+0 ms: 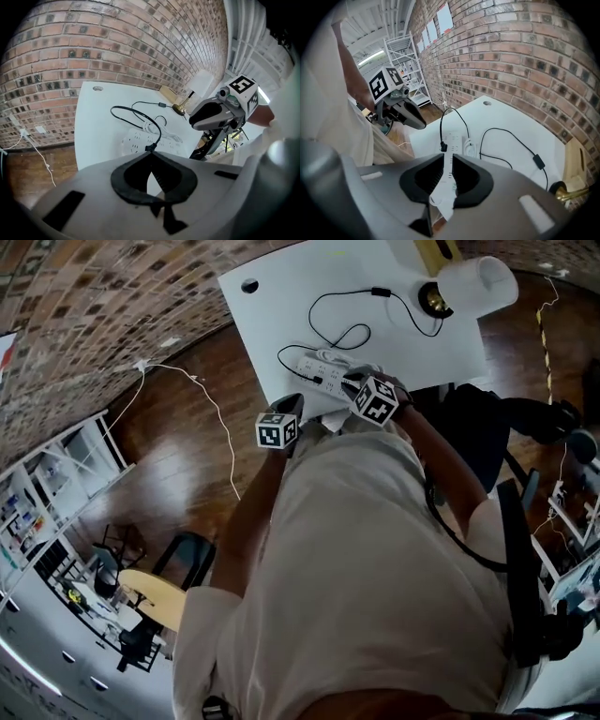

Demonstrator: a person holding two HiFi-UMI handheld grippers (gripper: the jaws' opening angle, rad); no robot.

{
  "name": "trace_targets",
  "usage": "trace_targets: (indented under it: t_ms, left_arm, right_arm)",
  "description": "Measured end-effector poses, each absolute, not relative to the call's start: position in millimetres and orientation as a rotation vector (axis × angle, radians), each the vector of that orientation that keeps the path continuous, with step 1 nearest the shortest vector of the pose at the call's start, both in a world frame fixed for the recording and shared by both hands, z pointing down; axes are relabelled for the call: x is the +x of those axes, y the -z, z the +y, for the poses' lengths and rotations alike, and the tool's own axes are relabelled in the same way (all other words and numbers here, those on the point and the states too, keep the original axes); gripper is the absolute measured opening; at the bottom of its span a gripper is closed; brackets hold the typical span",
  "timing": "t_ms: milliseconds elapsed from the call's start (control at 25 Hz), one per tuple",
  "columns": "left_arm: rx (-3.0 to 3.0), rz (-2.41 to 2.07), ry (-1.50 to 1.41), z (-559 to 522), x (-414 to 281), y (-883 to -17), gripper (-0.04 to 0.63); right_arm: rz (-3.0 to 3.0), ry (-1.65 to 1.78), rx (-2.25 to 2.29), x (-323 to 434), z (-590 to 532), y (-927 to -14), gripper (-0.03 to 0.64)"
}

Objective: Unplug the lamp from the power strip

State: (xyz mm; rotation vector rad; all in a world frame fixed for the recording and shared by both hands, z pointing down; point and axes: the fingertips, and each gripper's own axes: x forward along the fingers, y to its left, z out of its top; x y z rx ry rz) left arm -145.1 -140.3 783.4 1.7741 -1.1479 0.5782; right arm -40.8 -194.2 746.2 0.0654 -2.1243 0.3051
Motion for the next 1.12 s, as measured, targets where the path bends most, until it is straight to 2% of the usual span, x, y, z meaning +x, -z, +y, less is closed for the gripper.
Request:
trace_targets:
  t_ms: [440,1120]
  left_arm:
    - [1.76,-1.154,-0.614,-151.9,-153.2,-809.1,0.003]
    - [1.944,-0.864,-0.799,-172.0,-142.7,-841.6,0.003]
  right_arm:
    - [-2.075,-0.292,-0.05,-62.4,-170.7,-783.5,0.09]
    - [-2.007,-0.267,0.052,-105.9,-164.9,-802.5,0.092]
